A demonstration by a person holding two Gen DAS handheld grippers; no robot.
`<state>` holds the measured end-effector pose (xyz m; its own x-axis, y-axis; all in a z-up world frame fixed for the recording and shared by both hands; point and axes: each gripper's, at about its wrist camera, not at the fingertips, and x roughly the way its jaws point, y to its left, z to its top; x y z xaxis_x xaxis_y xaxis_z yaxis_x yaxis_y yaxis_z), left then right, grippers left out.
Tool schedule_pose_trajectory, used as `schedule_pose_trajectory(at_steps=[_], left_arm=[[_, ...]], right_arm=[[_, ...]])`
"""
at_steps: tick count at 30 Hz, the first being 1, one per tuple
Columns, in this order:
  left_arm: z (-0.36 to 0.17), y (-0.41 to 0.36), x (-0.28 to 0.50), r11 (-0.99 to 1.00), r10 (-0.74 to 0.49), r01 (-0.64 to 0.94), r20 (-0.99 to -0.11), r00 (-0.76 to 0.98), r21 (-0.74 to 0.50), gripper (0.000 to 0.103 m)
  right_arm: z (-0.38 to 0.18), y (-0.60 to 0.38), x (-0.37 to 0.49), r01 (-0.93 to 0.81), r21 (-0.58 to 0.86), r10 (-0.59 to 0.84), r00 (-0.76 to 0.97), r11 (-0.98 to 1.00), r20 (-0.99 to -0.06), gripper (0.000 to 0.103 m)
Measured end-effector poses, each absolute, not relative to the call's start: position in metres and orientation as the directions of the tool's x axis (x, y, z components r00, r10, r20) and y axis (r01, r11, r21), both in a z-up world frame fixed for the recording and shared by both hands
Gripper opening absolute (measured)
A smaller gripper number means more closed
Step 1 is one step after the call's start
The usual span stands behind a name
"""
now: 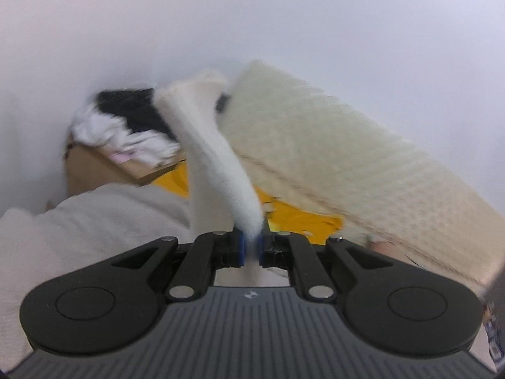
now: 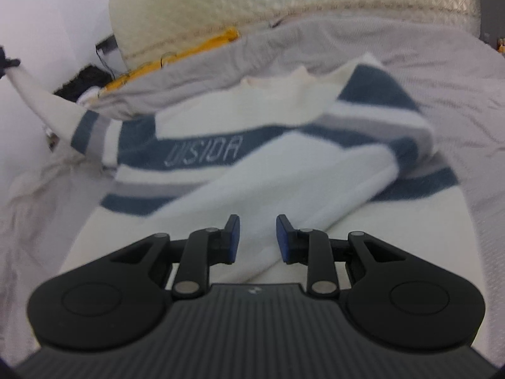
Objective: Fold large clothes
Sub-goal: 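Carry the held sleeve across the sweater body with the left gripper and release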
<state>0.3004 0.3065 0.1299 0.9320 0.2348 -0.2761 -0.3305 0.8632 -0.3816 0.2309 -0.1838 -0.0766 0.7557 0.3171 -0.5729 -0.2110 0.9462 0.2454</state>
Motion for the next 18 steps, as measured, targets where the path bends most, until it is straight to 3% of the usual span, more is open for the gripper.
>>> schedule_pose_trajectory(at_steps=[4,9,18], left_arm=[[0.154,0.228,0.302,0.923,0.171,-0.249,-0.268,0.948,-0.293,0.009],[0.147,0.126,0.298,0.958,0.085,-0.152,-0.263,0.961,-0.244,0.009],[0.069,-0.053,0.266,0.98,-0.126,0.073,-0.293,0.948,-0.185,0.009]], right_arm=[[-0.057,-0.207,0.218,-0.214,0.286,0.339,0.786,0.934,-0.517,0.03],[-0.049,-0.241,0.206,-0.194,0.338,0.346,0.806,0.921,-0.48,0.03],[-0.043,-0.311,0.198,-0.12,0.504,0.352,0.848,0.855,-0.396,0.03]])
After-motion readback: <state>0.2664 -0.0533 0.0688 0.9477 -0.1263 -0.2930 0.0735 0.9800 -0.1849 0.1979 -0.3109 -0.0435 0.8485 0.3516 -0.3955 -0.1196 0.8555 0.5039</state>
